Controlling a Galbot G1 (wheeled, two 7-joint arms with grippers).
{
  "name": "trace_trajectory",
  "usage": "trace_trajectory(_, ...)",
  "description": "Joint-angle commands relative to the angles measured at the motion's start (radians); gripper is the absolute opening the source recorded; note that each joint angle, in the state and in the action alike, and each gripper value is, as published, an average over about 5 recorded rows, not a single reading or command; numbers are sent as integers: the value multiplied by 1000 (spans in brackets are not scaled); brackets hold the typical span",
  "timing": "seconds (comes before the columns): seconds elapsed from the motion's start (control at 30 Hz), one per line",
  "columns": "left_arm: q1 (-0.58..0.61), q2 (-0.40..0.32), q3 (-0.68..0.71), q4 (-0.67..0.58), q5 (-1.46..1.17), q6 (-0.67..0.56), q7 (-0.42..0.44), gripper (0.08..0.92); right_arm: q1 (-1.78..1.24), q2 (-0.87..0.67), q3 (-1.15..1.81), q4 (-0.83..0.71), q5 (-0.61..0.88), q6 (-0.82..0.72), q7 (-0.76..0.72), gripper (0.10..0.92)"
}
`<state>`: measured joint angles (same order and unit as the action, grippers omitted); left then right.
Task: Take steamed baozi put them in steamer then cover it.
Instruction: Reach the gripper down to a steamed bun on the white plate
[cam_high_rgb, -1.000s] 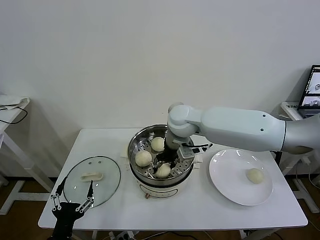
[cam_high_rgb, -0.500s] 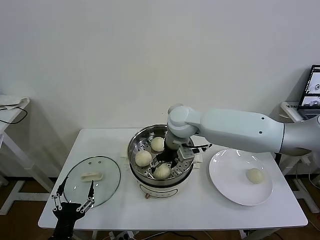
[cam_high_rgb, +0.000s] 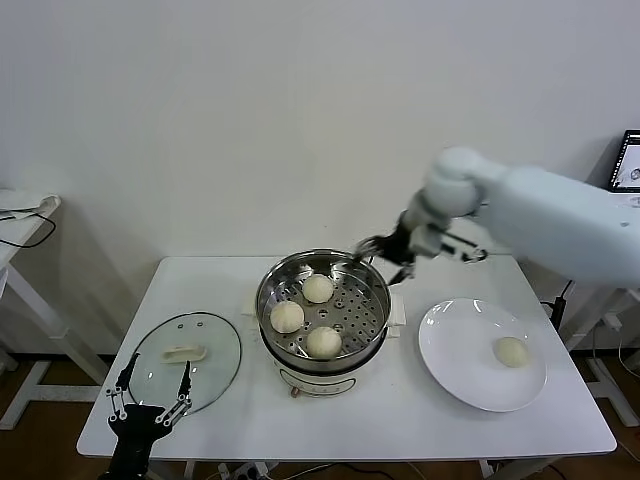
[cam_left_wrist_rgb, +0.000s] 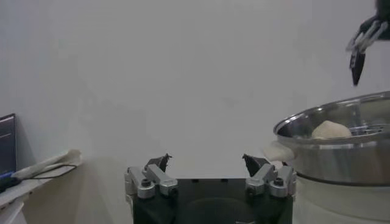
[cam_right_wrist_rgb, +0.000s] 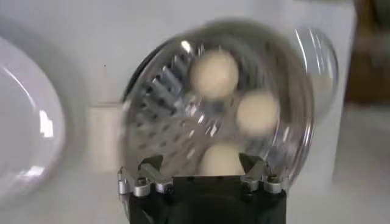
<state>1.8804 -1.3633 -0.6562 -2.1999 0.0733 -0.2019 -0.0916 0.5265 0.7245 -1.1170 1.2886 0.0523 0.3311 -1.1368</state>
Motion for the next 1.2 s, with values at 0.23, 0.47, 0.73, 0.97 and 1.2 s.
trace_trajectory(0.23,6,-3,-3,-3,2,6,0,823,-308,-215,102,-309,68,-291,-109,823)
trace_trajectory(0.47,8,-5,-7,-1,2,8,-1,823,-425,-191,121,-304,30,-293,-46,823)
trace_trajectory(0.73,8,-6,-9,3,2,7,0,823,-477,-149,155,-330,-23,-310,5,823)
trace_trajectory(0.97,10,-7,-12,7,2,4,-1,823,-494,-118,172,-367,-23,-309,39,823)
trace_trajectory(1.2,9,-8,-17,9,2,5,-1,823,-497,-94,177,-386,-21,-309,65,822)
